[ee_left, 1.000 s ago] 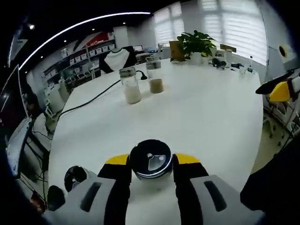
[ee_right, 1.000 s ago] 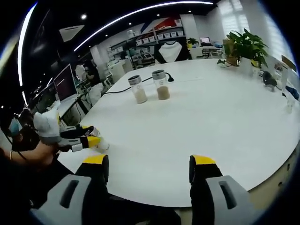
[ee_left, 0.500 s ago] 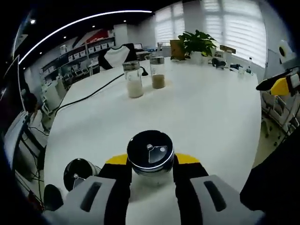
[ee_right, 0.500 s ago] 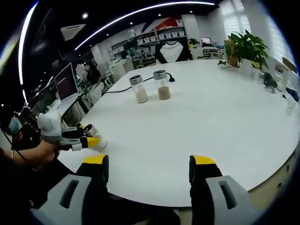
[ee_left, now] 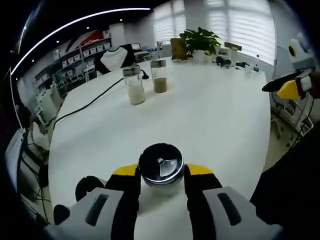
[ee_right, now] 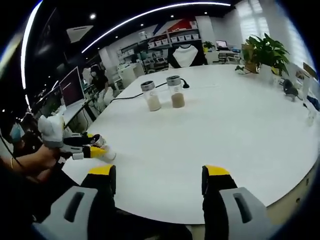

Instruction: Rotate the seasoning bottle until the label or dispensing opening points toward the visible target arrow and the bottle remains upright within the marked orientation range

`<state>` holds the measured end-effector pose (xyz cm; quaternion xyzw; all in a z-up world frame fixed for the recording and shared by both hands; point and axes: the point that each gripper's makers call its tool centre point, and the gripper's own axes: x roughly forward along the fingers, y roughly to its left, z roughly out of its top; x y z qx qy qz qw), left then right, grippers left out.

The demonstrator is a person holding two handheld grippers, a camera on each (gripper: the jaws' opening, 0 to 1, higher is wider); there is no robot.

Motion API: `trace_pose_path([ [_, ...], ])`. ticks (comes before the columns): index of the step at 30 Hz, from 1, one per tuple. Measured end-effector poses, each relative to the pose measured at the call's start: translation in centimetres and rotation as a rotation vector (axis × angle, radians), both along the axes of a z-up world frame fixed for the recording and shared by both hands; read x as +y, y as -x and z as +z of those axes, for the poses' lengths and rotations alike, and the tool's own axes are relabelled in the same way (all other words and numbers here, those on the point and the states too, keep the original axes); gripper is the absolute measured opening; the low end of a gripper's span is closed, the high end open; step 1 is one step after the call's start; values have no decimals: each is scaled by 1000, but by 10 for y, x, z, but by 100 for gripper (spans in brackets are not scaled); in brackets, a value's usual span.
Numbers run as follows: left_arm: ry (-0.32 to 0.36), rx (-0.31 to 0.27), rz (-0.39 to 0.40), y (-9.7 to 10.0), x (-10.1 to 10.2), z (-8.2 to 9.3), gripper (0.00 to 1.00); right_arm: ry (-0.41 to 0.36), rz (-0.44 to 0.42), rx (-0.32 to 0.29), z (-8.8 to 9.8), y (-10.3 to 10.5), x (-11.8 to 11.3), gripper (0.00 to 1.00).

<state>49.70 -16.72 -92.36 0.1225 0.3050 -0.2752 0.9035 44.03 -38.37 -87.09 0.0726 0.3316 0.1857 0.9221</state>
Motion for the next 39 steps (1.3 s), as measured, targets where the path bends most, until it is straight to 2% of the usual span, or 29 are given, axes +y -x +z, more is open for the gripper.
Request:
trace_pose_path([
  [4,-4,-16,-1,-3,3,12,40,-4,4,5,-1,0,3,69],
  [7,-1,-6,0,-3,7,19,40,-5,11,7,-1,-1,6,69],
  [9,22,-27,13,-3,7,31,40,-5,17,4,0,-2,7,69],
  [13,15,-50,32,-3,15,41,38,-5,23,6,1,-3,7,69],
  [19,-12,-33,87,1,35,41,36,-2,56,10,0,-5,12,69],
  [25,-21,-57,143,6,61,56,36,-8,65,1,3,-11,16,69],
  [29,-57,-54,190,10,79,54,36,-6,86,5,2,-13,19,69],
  [32,-24,-42,223,12,85,52,36,0,104,9,1,-15,21,69],
  [36,-29,-34,236,10,93,46,37,5,123,10,0,-19,24,69],
  [39,-9,-5,242,9,90,40,39,7,134,5,1,-23,28,69],
])
